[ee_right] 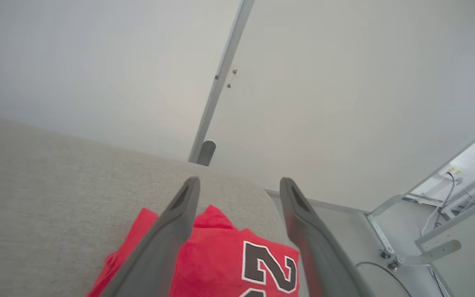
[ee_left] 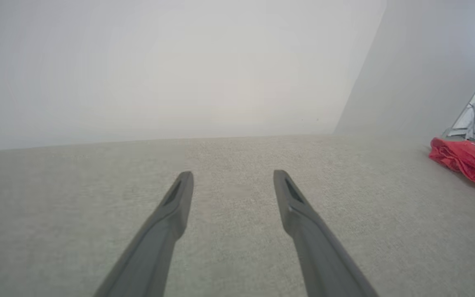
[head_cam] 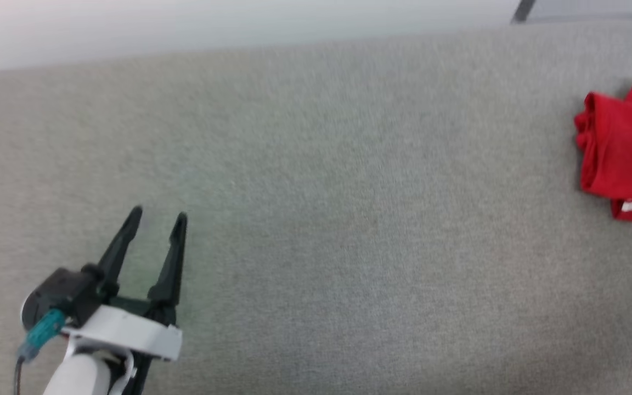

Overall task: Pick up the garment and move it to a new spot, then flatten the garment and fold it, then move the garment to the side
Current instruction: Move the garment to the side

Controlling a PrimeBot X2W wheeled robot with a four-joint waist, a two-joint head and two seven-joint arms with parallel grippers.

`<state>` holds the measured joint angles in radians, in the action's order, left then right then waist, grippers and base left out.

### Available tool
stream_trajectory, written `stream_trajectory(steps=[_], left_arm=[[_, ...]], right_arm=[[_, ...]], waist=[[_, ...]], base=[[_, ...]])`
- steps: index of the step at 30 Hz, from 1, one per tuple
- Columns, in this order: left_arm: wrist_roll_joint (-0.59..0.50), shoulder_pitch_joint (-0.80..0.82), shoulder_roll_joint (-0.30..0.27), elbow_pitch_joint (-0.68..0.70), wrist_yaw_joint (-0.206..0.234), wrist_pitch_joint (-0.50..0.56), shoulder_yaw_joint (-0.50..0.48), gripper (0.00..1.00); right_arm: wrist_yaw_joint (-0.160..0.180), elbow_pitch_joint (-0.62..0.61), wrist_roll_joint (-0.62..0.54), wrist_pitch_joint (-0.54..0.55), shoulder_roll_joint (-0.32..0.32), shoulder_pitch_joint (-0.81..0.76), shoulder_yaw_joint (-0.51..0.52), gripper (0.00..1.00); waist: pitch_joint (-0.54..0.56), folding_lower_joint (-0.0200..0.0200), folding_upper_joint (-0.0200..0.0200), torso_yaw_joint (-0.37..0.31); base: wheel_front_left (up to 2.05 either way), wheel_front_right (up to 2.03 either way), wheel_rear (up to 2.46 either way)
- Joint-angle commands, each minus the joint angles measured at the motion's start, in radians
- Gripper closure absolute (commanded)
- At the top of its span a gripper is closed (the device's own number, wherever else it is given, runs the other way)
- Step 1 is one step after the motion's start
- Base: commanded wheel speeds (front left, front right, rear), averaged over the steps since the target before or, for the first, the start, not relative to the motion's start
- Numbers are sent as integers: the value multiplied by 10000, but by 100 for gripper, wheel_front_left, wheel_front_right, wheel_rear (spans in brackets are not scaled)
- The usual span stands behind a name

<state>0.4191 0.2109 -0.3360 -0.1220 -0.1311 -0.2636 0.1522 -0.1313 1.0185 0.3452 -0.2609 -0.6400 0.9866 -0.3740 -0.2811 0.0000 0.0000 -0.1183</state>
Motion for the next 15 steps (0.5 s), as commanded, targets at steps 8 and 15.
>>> stream_trajectory(steps=[8, 15], left_arm=[[-307, -1317, 188, -186, 85, 9, -813, 0], [-516, -2303, 289, -275, 121, 10, -1454, 0]], right_arm=[[12, -2312, -2, -39, 919, -2765, 1329, 0], [12, -4366, -668, -39, 2068, -5226, 2852, 0]], waist=[[2449, 0, 0, 751], [3231, 0, 0, 990]], base=[[0, 0, 0], [0, 0, 0]])
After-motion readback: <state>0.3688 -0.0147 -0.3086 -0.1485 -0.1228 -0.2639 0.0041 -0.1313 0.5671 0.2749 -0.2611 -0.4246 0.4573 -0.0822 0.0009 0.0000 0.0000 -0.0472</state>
